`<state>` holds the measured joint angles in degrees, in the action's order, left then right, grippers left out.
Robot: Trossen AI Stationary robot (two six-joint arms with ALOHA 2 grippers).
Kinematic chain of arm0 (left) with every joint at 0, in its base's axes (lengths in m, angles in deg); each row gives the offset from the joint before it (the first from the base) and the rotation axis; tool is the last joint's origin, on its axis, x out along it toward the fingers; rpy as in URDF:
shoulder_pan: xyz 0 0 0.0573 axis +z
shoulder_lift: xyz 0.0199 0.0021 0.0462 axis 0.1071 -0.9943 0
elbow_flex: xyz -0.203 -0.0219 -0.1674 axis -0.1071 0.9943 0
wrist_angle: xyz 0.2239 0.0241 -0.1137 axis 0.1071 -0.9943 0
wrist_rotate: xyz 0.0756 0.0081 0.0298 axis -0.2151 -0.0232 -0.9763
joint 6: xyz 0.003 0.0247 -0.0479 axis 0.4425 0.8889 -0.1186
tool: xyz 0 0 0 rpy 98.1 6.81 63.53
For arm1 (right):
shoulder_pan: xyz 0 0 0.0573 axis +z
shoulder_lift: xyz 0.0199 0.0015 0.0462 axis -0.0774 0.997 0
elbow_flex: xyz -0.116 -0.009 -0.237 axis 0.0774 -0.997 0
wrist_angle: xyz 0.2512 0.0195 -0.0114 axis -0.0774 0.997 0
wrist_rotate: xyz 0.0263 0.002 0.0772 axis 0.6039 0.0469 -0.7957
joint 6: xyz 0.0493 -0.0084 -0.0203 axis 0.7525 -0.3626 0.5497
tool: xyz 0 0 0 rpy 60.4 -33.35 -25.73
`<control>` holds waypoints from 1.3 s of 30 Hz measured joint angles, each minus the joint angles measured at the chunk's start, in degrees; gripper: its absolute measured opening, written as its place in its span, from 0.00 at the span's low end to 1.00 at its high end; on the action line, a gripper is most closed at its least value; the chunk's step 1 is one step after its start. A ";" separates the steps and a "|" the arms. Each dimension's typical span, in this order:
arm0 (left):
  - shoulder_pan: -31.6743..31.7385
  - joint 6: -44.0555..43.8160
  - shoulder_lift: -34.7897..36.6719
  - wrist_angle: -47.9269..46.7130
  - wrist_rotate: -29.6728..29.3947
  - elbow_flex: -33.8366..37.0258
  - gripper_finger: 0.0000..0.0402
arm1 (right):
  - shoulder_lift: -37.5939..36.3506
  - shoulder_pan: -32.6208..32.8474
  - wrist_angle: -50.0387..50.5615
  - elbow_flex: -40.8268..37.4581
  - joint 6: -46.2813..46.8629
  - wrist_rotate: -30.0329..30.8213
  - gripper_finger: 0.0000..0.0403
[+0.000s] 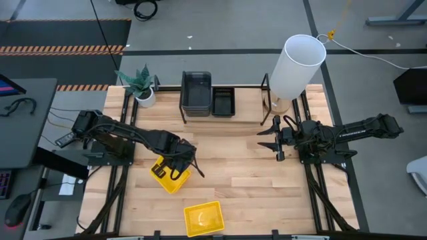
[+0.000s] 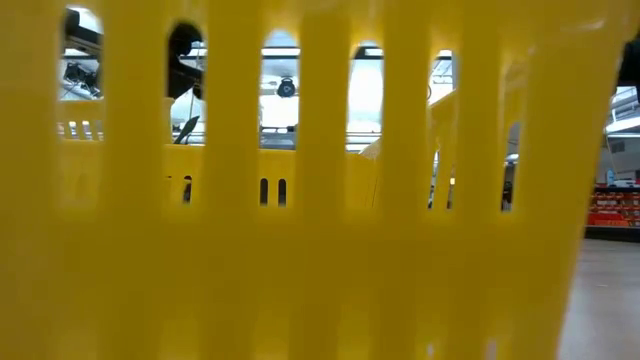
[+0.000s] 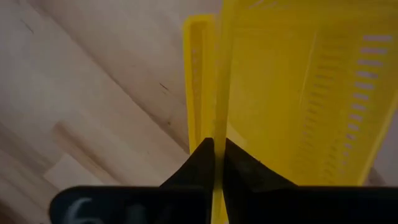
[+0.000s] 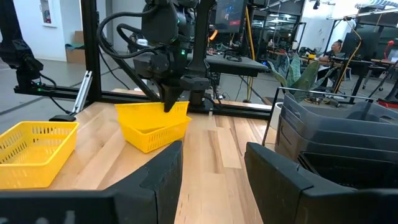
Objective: Stack baskets on shelf by color
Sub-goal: Stack the bottom left yellow bin on the top yellow bin, then stack the bottom yellow bin on the stacked yellow bins
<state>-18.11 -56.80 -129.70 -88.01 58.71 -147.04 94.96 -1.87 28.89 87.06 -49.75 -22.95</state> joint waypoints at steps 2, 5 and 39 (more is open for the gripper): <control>0.00 -1.48 0.00 -0.19 0.30 0.00 0.05 | -0.02 0.00 0.00 0.00 0.00 0.00 0.45; 0.00 -3.52 0.00 -0.66 1.86 0.00 0.06 | -0.01 0.00 0.00 0.00 0.00 0.00 0.45; -1.68 -39.64 -0.02 16.42 4.54 0.04 0.32 | -0.01 0.00 0.00 0.00 0.00 0.00 0.45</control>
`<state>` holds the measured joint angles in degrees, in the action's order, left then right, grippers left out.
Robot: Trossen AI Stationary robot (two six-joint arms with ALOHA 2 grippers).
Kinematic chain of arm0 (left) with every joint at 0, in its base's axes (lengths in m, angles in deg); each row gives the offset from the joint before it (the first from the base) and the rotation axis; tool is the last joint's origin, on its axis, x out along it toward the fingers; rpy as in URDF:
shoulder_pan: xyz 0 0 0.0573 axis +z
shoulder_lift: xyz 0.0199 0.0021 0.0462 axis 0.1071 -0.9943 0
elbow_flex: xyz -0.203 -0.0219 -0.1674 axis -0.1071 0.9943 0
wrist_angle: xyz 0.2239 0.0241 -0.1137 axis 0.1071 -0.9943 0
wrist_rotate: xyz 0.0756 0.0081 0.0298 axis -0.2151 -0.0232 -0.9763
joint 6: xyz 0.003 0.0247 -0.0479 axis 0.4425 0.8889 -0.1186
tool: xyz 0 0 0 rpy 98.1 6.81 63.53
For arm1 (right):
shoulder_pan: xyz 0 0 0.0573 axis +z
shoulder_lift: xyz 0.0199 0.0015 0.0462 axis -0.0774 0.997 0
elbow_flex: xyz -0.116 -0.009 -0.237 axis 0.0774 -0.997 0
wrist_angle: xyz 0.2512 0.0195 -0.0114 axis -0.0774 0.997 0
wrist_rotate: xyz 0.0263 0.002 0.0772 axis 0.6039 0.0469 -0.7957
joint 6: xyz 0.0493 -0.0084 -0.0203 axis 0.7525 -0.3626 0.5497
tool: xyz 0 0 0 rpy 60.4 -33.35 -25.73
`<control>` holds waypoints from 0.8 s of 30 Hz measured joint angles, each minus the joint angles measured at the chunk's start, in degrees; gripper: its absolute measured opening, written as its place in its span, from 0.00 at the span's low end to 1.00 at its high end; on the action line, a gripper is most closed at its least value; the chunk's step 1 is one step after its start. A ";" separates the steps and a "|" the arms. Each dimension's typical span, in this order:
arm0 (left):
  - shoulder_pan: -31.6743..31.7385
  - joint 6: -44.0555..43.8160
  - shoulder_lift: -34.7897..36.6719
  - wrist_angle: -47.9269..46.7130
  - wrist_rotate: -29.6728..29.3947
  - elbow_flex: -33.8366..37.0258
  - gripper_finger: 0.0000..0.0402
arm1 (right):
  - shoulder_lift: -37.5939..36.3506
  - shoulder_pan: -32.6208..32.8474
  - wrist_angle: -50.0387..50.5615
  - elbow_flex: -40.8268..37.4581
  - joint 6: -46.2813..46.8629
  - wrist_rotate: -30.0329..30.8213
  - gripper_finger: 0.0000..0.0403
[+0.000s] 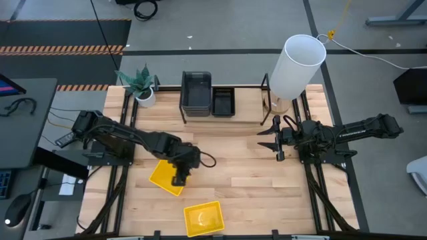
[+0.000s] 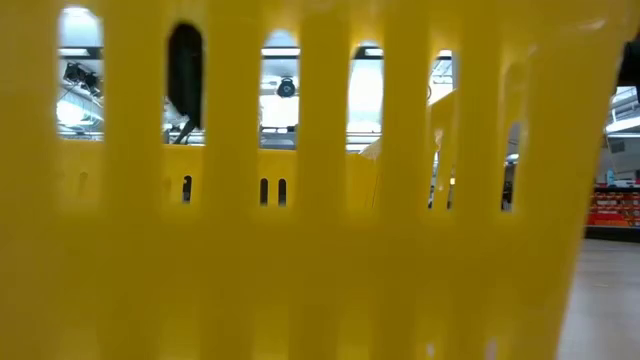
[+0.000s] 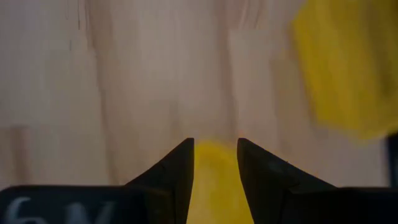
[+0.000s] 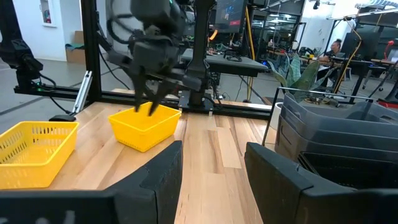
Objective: Stack baskets on shelf by color
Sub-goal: Stack the bottom yellow bin on the stacked yellow bins
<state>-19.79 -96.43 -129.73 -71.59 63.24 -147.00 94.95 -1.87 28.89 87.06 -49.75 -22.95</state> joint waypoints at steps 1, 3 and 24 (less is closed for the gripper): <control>-0.59 -2.83 -0.01 2.24 -0.11 -0.02 0.32 | 0.00 0.00 0.00 0.00 0.00 0.00 0.45; -2.46 -8.62 -0.39 6.33 -1.39 -0.02 0.32 | 0.01 0.00 0.00 0.00 0.00 0.00 0.45; -16.18 -29.05 -17.35 6.78 -8.59 -13.66 0.33 | 1.23 0.00 0.33 0.07 -0.06 0.01 0.45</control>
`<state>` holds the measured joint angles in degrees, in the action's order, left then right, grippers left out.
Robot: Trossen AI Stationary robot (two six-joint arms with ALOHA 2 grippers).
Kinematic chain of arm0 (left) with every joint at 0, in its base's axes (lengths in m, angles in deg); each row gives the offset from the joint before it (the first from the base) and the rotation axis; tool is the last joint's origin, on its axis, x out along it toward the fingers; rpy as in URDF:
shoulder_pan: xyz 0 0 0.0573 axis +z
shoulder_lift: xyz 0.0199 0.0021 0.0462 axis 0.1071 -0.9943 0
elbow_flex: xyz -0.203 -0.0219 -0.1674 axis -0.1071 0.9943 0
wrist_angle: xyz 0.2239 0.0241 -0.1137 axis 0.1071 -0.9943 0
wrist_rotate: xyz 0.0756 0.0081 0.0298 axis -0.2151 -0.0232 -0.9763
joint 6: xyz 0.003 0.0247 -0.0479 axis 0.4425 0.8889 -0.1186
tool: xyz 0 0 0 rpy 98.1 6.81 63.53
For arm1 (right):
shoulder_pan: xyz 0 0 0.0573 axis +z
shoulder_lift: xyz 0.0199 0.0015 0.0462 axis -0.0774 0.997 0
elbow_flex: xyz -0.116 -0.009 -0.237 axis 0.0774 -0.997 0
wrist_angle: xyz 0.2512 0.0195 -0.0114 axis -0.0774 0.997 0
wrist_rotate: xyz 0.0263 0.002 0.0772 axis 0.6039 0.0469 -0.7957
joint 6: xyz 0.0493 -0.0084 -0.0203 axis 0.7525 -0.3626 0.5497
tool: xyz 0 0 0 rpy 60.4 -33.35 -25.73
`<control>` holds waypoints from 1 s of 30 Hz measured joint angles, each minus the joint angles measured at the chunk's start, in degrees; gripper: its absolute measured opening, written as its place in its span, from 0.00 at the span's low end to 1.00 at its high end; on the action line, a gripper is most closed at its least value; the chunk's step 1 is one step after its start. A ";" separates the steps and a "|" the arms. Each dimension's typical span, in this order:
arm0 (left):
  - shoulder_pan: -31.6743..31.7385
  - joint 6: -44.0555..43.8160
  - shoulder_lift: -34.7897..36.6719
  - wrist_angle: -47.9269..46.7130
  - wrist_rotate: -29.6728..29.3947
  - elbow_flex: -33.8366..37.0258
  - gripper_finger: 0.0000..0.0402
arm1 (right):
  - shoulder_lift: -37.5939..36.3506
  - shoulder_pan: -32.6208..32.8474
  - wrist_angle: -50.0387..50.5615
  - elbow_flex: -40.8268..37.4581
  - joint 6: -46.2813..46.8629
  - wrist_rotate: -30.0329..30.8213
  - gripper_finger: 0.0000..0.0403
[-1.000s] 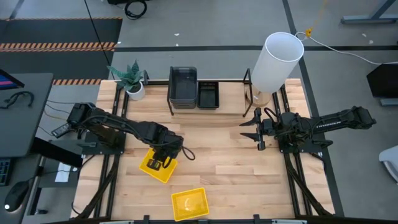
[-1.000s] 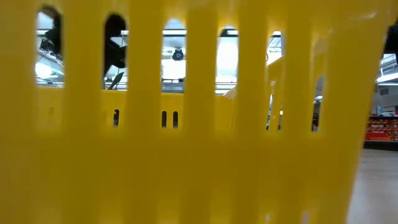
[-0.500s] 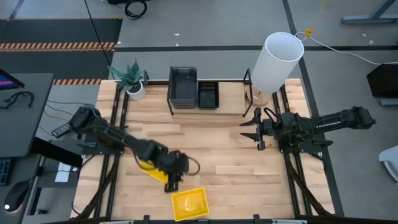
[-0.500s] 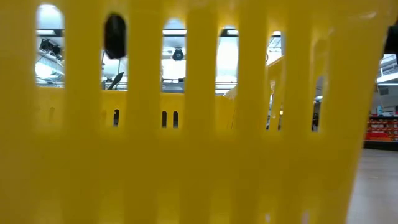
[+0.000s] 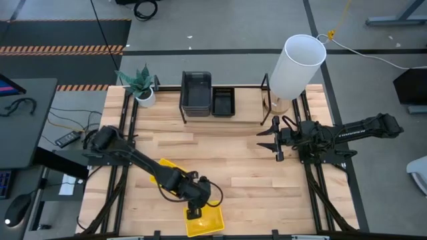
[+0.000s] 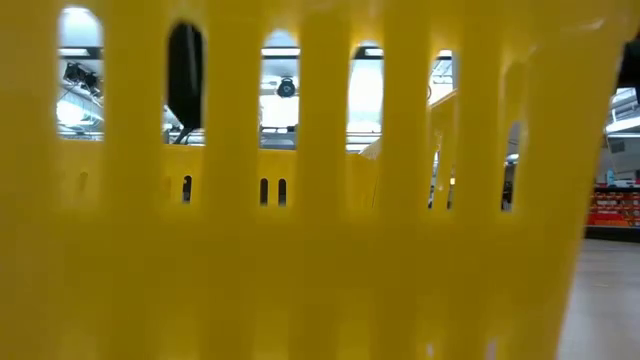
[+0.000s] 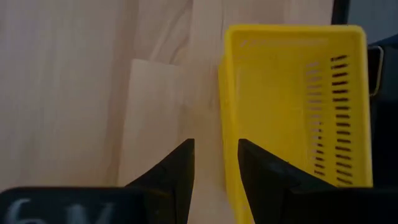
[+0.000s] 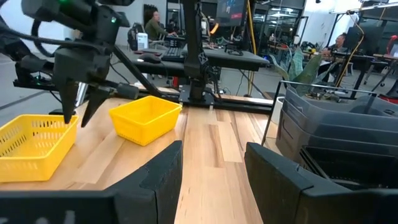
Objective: Stack baskets on shelf by color
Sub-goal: Stack the bottom yellow bin on the stacked yellow bins
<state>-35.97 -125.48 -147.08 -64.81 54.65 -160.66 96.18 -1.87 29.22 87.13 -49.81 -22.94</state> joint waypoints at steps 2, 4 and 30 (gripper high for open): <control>0.04 0.01 -1.28 0.27 0.56 -1.20 0.33 | 0.03 0.00 0.05 0.00 -0.06 -0.01 0.45; 0.02 0.01 -2.06 0.21 1.50 -1.65 0.33 | 0.03 0.00 0.00 0.00 -0.14 0.01 0.45; -1.90 0.19 -7.03 1.06 3.87 -0.97 0.21 | 0.03 0.00 0.07 -0.09 -0.03 -0.01 0.45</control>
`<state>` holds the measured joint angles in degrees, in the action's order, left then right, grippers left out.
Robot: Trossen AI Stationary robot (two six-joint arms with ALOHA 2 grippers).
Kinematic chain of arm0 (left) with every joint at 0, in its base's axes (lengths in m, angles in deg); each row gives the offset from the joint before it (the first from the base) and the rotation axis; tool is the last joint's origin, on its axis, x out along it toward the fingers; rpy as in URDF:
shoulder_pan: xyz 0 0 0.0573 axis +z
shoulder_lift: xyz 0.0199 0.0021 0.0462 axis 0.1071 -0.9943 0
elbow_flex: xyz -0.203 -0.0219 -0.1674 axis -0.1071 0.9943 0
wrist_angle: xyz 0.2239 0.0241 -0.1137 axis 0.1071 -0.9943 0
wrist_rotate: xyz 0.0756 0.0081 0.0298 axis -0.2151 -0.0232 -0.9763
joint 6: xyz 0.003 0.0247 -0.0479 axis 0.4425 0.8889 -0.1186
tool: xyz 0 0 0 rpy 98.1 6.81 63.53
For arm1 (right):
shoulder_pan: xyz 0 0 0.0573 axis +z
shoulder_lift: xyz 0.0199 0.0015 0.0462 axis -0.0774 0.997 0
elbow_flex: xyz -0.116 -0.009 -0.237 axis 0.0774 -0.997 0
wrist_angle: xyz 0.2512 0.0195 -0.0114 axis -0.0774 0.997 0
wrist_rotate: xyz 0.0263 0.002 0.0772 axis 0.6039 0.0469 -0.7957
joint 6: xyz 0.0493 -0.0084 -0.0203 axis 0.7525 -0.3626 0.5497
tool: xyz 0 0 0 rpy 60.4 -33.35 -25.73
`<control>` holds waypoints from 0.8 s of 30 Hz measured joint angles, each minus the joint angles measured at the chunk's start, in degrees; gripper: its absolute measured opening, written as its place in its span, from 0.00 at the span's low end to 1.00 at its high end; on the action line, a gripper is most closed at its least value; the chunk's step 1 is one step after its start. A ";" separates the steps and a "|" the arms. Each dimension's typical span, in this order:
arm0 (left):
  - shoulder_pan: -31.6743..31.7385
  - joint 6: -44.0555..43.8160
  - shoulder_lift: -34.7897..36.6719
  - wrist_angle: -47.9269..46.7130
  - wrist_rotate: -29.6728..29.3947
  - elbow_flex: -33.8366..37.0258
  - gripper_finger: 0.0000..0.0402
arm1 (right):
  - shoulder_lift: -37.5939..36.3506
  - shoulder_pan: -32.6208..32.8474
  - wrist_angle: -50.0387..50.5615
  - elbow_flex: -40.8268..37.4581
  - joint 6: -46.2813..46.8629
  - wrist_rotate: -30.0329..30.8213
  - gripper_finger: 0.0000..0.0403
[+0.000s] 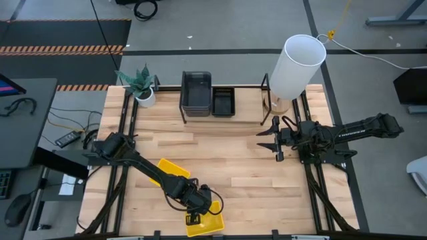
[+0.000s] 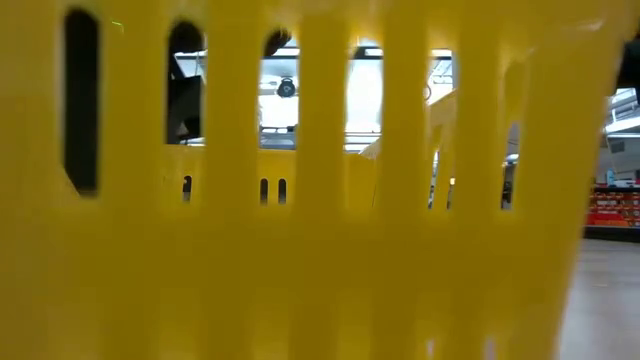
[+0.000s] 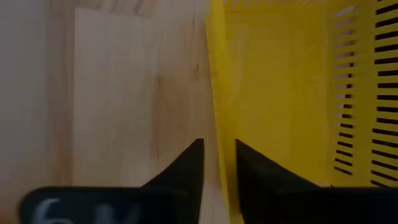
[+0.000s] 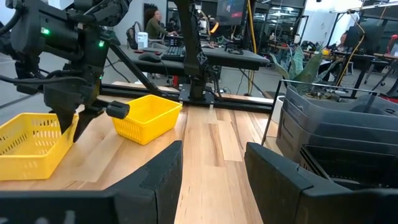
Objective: Stack baskets on shelf by color
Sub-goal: Stack the bottom yellow bin on the stacked yellow bins
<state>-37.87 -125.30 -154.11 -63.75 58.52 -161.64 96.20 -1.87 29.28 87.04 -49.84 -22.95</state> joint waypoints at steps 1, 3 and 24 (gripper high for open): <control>0.00 -0.01 0.00 -0.10 0.02 0.00 0.17 | 0.00 0.00 -0.02 0.00 -0.02 0.00 0.45; 0.00 0.09 0.00 -0.19 0.07 0.00 0.10 | 0.00 0.00 -0.01 0.00 -0.02 0.02 0.45; 1.76 10.99 13.06 -12.92 -1.32 0.00 0.02 | 0.00 0.00 0.00 0.00 -0.02 0.02 0.45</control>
<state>-36.11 -114.31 -141.05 -76.67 57.20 -161.64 96.20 -1.87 29.28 87.04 -49.86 -22.93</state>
